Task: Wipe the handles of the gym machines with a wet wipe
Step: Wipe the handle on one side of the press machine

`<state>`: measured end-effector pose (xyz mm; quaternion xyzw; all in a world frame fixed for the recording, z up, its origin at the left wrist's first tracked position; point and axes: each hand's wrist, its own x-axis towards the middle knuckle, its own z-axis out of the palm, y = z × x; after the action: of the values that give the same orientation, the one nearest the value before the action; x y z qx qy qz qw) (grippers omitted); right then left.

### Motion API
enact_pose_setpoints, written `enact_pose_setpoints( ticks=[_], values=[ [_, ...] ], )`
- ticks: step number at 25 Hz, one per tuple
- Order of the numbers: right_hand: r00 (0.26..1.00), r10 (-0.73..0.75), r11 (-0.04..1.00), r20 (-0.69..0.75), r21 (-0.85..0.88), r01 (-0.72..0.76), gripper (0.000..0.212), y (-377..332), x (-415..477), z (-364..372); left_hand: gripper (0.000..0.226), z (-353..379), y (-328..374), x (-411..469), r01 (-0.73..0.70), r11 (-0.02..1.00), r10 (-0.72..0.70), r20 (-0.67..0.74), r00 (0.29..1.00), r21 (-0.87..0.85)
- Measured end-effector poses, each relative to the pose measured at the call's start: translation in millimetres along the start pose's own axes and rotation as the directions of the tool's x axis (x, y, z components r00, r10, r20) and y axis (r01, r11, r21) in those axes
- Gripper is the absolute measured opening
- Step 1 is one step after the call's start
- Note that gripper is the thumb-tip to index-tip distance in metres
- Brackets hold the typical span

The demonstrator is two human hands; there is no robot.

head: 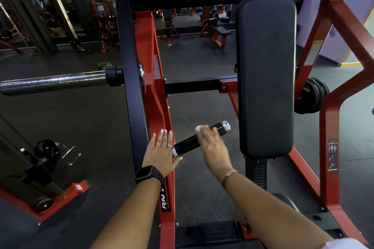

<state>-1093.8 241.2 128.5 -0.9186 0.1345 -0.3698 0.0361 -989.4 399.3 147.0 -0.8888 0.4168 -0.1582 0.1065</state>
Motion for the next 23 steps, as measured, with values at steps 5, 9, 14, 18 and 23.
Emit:
enact_pose_setpoints(
  ticks=[5, 9, 14, 18, 23],
  values=[
    [0.874, -0.463, 0.886, 0.145, 0.113, 0.451, 0.049, -39, -34, 21, 0.070, -4, 2, -1, 0.054, 0.998, -0.054, 0.007, 0.998, 0.018],
    [0.802, -0.565, 0.824, 0.191, 0.082, 0.561, 0.058, -16, -42, 14, 0.084, -1, 4, 0, 0.108, 0.993, -0.108, 0.011, 0.994, -0.041],
    [0.984, -0.163, 0.970, 0.071, 0.191, 0.147, 0.059, -49, 4, 7, 0.091, 5, 2, 2, 0.079, 0.997, -0.079, -0.015, 0.997, -0.004],
    [0.932, -0.342, 0.935, 0.120, 0.140, 0.325, 0.048, -43, -15, 23, 0.088, 8, 1, 3, 0.071, 0.997, -0.071, -0.017, 0.997, -0.015],
    [0.822, -0.545, 0.836, 0.164, 0.038, 0.547, 0.044, 8, -16, 7, 0.076, 15, 0, 1, -0.108, 0.992, 0.099, -0.126, 0.987, -0.069]
  ],
)
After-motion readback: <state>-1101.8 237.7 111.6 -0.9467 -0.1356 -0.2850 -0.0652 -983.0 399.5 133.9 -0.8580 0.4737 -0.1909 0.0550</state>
